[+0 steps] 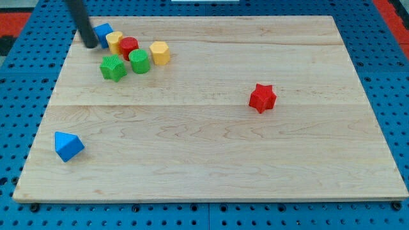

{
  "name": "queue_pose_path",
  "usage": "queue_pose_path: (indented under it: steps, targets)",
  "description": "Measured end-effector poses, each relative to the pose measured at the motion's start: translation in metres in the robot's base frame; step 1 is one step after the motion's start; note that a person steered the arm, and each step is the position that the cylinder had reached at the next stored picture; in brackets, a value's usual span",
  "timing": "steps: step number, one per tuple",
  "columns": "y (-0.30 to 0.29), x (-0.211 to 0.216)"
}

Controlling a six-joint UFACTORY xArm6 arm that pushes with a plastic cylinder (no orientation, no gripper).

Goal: Move the yellow heart above the yellow hexagon

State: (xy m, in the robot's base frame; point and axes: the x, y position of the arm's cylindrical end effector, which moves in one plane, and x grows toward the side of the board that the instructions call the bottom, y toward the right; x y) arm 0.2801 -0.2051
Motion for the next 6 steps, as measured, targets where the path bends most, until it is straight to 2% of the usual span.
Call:
queue_pose_path:
  steps: [1,2,4,5,6]
  targets:
    - [0.105,0.026]
    - [0.161,0.033]
    - [0.074,0.025]
    - [0.04,0.005]
    - [0.074,-0.015]
